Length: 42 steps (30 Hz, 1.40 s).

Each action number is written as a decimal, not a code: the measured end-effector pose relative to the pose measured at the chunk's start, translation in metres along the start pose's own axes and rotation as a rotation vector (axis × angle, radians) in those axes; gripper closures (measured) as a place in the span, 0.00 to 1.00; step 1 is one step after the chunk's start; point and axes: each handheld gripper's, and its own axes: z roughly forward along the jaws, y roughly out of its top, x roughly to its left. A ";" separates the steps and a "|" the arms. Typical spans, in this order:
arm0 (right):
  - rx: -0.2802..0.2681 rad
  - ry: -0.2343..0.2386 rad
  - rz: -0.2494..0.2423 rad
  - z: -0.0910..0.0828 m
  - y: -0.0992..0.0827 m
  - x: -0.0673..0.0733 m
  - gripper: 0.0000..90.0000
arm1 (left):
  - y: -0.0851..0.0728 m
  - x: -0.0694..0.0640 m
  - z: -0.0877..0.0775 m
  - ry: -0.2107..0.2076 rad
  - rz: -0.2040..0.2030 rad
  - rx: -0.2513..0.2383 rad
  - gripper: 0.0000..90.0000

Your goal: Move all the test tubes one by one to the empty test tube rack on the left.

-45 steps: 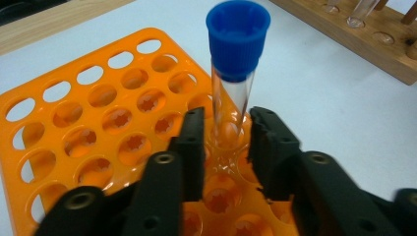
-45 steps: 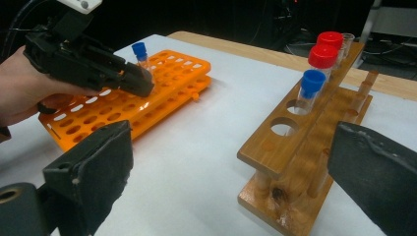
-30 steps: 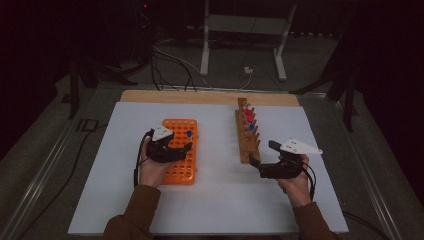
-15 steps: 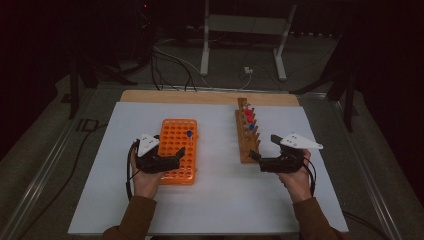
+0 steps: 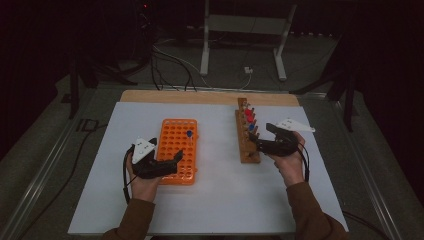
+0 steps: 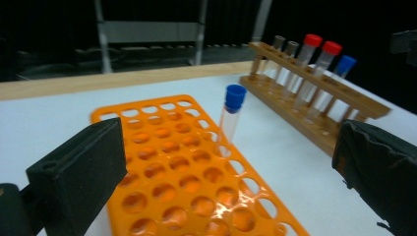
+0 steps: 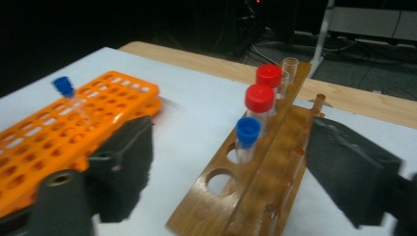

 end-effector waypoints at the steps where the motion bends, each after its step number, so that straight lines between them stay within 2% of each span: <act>1: 0.004 -0.003 -0.007 0.003 0.001 -0.001 0.30 | 0.000 -0.001 0.000 0.005 0.006 0.000 0.01; 4: 0.011 -0.030 -0.029 0.012 0.000 -0.001 0.42 | -0.001 -0.002 0.001 0.012 0.013 0.002 0.01; 7: 0.024 -0.040 -0.028 0.021 -0.002 -0.002 0.50 | -0.002 -0.004 0.001 0.020 0.019 0.007 0.01; 12: 0.037 -0.045 0.028 0.033 -0.007 -0.008 0.57 | -0.003 -0.008 0.001 0.043 0.049 0.002 0.01; 14: 0.044 -0.049 0.031 0.037 -0.008 -0.009 0.60 | -0.003 -0.008 0.002 0.043 0.051 0.003 0.01; 26: 0.088 -0.063 -0.020 0.056 -0.015 -0.004 0.83 | -0.005 -0.008 0.003 0.025 0.031 -0.001 0.01; 32: 0.089 -0.084 -0.055 0.057 -0.015 0.001 0.85 | -0.006 -0.006 0.004 0.023 0.023 0.003 0.01; 42: 0.062 -0.087 -0.052 0.050 -0.010 0.001 0.85 | -0.007 -0.006 0.004 0.024 0.018 0.006 0.01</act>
